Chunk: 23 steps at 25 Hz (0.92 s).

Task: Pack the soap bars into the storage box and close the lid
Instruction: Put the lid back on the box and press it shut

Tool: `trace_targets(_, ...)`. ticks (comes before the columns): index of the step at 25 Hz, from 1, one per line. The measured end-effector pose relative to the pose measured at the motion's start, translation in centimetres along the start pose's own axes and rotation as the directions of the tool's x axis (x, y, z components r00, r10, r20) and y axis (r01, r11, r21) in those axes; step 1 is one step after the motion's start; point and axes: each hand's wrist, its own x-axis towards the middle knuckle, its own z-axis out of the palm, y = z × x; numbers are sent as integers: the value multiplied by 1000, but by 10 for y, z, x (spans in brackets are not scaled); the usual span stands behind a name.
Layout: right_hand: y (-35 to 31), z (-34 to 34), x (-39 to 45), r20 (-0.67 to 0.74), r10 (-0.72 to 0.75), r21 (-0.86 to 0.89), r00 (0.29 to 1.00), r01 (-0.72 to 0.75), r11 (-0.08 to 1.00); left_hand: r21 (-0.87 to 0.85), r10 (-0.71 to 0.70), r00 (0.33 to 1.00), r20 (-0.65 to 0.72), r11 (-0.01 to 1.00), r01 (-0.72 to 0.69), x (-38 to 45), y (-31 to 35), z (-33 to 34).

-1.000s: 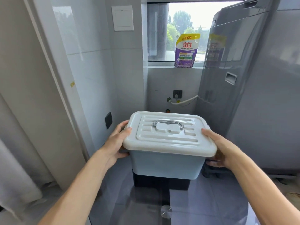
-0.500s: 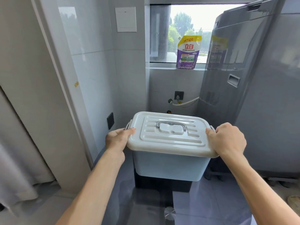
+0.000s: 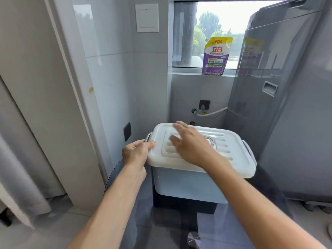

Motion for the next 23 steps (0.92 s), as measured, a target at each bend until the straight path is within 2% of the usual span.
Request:
trace_targets(2, -24, 31, 7, 100, -80, -93, 992, 90, 992, -11, -2, 1000, 12, 1000, 2, 4, -2, 0)
trace_targets(4, -22, 46, 8, 107, -110, -166, 988, 127, 978, -27, 1, 1000, 3, 1000, -1, 7, -5, 0)
trace_targets(9, -20, 44, 13, 105, -121, -165, 987, 137, 977, 36, 81, 997, -8, 996, -80, 2, -3, 7)
trace_targets(11, -22, 45, 12, 129, -106, -163, 986, 126, 978, 101, 112, 994, -8, 989, -111, -1, -3, 7)
trace_targets(17, -24, 41, 7, 132, -120, -150, 984, 140, 979, 375, 173, 968, 179, 898, -230, 2, 1, -9)
trace_targets(18, -26, 37, 5, 117, -126, -111, 985, 139, 984, 410, 172, 968, 181, 882, -233, 5, 3, -13)
trace_targets(20, -25, 22, -3, 36, -142, -51, 989, 144, 988, 368, 156, 968, 198, 903, -221, 3, 6, -15)
trace_targets(23, -16, 3, -36, -176, -184, 52, 967, 196, 979, 330, 199, 945, 261, 901, -281, -32, 2, -22)
